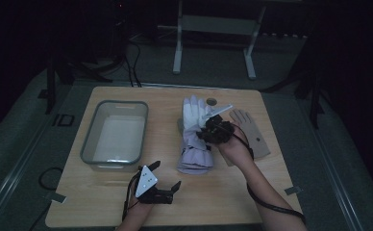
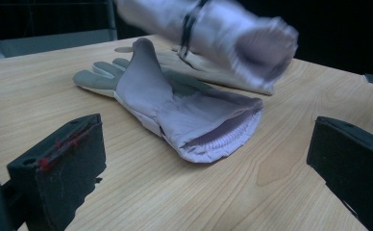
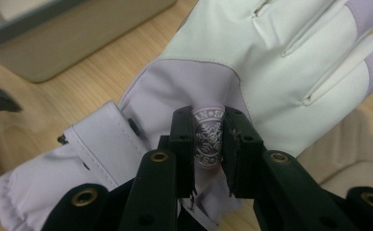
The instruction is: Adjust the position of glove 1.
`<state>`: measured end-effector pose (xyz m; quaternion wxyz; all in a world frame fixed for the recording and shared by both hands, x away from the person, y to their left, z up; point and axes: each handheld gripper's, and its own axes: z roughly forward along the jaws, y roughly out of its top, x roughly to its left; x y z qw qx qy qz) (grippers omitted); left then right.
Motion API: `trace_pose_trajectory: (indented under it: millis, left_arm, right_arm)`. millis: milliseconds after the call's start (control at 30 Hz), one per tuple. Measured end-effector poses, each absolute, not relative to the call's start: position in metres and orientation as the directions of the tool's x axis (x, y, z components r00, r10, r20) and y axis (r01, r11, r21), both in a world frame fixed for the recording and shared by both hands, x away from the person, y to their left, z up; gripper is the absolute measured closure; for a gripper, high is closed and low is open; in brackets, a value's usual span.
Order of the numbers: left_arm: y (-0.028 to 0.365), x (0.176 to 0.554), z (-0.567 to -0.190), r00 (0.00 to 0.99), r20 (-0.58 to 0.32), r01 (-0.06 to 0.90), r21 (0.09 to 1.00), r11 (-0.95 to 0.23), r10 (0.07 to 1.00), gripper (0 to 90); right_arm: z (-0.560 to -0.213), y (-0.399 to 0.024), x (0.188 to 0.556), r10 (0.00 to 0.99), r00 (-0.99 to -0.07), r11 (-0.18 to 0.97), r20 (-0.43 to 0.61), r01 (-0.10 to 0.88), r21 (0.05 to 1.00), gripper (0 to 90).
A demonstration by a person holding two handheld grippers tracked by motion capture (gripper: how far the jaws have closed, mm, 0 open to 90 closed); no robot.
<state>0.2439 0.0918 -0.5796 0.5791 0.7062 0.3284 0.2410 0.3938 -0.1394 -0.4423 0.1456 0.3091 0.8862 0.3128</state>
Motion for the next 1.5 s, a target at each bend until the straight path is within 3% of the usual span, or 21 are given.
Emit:
trace_pose_trajectory:
  millis: [433,667,833,1067,1500]
  left_arm:
    - [0.092,0.244,-0.580,0.671,-0.036,0.184,0.976,-0.119,0.741,0.1]
    - [0.092,0.244,-0.579,0.670,-0.038,0.187,0.975,-0.118,0.741,0.1]
    - [0.091,0.244,-0.580,0.669,-0.037,0.185,0.976,-0.117,0.743,0.1]
    - [0.092,0.244,-0.580,0.671,-0.042,0.188,0.975,-0.115,0.741,0.1]
    - [0.092,0.244,-0.580,0.665,-0.048,0.188,0.976,-0.105,0.745,0.1]
  right_arm:
    - [-0.492,-0.123,0.413,0.664,-0.741,0.649,-0.099,0.505,0.569,75.8]
    - [-0.473,-0.134,0.410,0.700,-0.709,0.600,-0.090,0.514,0.613,75.9]
    - [-0.476,-0.135,0.415,0.717,-0.691,0.597,-0.092,0.541,0.592,75.8]
    - [-0.499,-0.131,0.420,0.695,-0.716,0.616,-0.062,0.550,0.564,75.1]
    - [-0.507,-0.141,0.389,0.583,-0.812,0.668,0.007,0.484,0.565,71.1]
